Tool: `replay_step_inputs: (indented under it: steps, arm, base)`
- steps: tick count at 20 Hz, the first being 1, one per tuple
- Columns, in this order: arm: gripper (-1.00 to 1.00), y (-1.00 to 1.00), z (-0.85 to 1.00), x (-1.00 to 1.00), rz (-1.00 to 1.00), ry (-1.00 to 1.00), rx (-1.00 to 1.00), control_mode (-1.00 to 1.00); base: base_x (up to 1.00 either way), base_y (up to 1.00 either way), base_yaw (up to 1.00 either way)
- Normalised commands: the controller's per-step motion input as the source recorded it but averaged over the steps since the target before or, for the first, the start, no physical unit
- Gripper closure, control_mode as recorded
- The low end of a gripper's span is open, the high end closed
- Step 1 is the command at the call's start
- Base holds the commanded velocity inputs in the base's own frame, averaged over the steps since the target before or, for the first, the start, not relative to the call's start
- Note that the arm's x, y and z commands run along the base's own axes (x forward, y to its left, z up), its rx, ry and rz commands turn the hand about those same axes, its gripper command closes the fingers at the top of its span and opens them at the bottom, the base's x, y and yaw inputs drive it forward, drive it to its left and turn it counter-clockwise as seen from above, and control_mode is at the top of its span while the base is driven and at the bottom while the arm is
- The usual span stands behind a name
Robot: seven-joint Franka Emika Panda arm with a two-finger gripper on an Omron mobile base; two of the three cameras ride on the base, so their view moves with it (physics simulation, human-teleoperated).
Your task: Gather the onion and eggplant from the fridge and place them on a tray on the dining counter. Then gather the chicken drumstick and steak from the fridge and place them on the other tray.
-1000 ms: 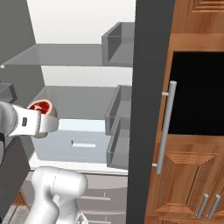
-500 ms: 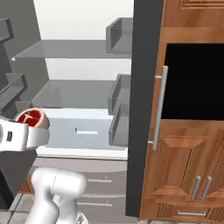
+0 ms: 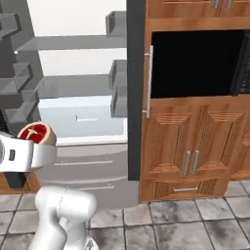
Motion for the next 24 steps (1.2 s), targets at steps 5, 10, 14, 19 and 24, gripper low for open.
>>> replay_step_inputs:
  steps: [5, 10, 14, 19, 24]
  arm:
    - [1.00, 0.00, 0.00, 0.00, 0.00, 0.00, 0.00, 1.00]
    - [1.00, 0.00, 0.00, 0.00, 0.00, 0.00, 0.00, 1.00]
    - [1.00, 0.00, 0.00, 0.00, 0.00, 0.00, 0.00, 1.00]
    - [1.00, 0.00, 0.00, 0.00, 0.00, 0.00, 0.00, 1.00]
    - [1.00, 0.00, 0.00, 0.00, 0.00, 0.00, 0.00, 1.00]
  base:
    - [-0.34, -0.04, -0.58]
    - [0.01, -0.04, -0.67]
    - [0.10, -0.08, -0.72]
    - [0.31, -0.05, -0.70]
    - [0.44, -0.11, -0.66]
